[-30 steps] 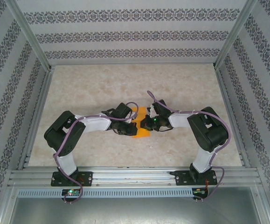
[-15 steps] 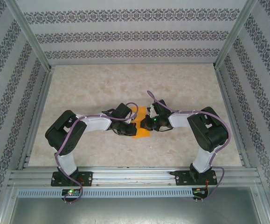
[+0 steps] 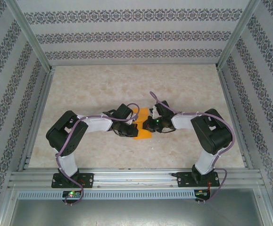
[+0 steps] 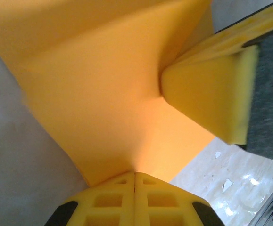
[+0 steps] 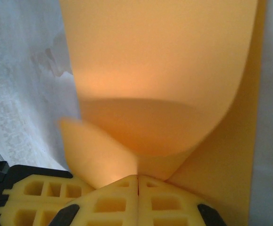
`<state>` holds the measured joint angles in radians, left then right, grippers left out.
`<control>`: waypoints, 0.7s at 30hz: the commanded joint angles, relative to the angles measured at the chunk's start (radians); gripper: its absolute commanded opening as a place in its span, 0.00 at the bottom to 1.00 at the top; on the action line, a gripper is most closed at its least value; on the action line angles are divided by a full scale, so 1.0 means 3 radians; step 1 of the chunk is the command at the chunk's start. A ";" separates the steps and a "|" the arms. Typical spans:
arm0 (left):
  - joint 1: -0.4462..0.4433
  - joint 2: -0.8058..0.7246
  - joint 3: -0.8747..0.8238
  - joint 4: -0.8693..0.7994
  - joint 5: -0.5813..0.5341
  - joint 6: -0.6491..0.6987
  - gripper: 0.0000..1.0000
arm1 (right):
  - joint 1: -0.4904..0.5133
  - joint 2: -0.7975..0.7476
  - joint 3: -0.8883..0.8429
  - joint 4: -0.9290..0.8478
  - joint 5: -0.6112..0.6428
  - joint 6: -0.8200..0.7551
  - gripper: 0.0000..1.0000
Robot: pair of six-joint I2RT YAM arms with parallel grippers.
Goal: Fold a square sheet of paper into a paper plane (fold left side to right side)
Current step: Fold the triangle a second time at the center of the table.
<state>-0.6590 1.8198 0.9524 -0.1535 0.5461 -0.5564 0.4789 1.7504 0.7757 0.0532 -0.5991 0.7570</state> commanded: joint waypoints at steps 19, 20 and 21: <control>0.0015 0.0160 -0.0047 -0.0390 -0.0170 0.0106 0.00 | 0.0121 0.0190 0.0159 0.0027 0.0107 -0.0095 0.00; 0.0015 0.0162 -0.0050 -0.0405 -0.0179 0.0098 0.00 | 0.0113 0.0200 0.0171 -0.0010 0.0136 -0.0117 0.00; 0.0013 0.0165 -0.0047 -0.0416 -0.0186 0.0100 0.00 | 0.0106 0.0206 0.0185 -0.0056 0.0168 -0.0147 0.00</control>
<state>-0.6590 1.8225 0.9543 -0.1574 0.5438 -0.5503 0.5087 1.7950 0.8055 0.0750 -0.5911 0.7517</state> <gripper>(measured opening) 0.055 0.046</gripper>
